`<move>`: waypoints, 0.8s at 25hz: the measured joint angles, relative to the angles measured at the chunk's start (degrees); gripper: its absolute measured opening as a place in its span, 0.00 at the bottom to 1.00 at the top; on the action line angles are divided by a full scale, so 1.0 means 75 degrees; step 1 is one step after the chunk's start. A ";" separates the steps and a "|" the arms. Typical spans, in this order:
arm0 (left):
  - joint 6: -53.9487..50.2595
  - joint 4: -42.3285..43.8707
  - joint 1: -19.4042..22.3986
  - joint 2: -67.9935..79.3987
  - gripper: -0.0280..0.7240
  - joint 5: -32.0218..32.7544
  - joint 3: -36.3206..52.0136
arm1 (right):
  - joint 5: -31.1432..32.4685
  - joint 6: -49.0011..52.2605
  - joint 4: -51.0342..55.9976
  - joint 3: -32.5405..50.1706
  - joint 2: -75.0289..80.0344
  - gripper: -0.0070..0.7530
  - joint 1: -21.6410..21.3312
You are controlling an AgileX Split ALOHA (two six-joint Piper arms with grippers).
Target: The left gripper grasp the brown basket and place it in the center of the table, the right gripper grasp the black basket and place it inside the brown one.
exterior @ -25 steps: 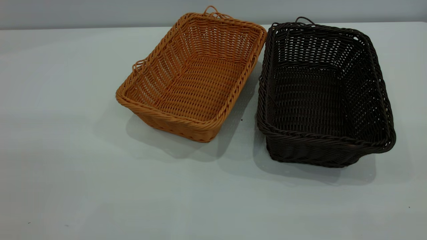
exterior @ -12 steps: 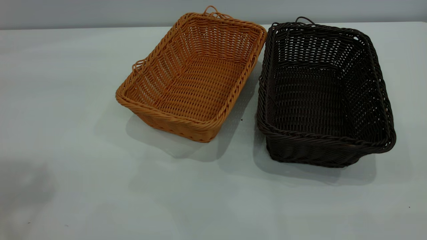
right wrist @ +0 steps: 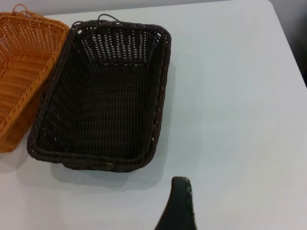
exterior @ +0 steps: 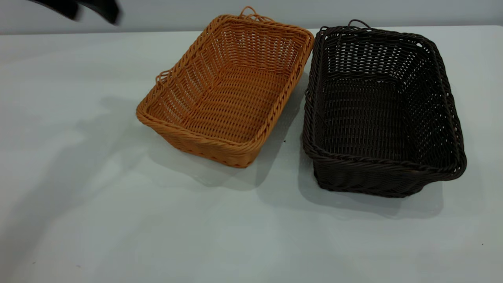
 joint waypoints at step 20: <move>0.0128 -0.0042 -0.0758 0.4150 0.55 0.0360 -0.3945 | -0.1700 -0.1176 0.4238 -0.0348 0.6500 0.78 0.0000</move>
